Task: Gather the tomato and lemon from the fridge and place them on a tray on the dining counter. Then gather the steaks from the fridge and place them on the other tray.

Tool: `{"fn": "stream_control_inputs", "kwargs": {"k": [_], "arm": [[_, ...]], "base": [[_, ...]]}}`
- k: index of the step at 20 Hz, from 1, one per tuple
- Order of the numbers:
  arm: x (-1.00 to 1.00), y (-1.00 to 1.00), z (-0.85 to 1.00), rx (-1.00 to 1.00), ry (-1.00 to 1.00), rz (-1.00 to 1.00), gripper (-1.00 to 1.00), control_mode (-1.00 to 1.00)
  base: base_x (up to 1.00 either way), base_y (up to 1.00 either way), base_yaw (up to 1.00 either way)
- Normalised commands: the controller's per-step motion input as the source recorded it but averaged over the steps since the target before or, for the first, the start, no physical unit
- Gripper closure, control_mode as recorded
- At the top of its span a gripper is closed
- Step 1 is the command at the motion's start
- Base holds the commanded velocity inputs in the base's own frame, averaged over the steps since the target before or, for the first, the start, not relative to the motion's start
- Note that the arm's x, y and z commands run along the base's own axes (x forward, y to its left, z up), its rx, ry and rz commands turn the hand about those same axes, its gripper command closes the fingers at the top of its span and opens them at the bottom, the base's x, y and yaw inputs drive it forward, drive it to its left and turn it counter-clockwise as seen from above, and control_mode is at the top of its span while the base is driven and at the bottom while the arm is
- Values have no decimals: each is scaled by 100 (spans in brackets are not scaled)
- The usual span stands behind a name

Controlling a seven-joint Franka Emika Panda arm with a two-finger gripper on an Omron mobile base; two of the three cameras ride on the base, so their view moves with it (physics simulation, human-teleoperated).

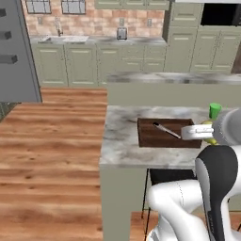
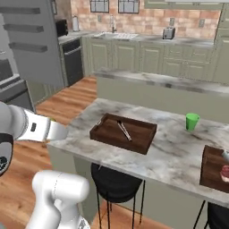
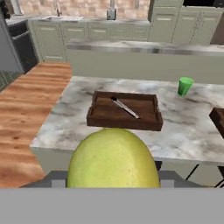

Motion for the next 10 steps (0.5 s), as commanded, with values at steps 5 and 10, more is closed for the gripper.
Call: {"fn": "stream_control_inputs", "kwargs": {"k": [5,10], "arm": [[0,0,0,0,0,0,100,100],[0,0,0,0,0,0,100,100]], "base": [[61,-4,-37],[67,-6,-33]]}}
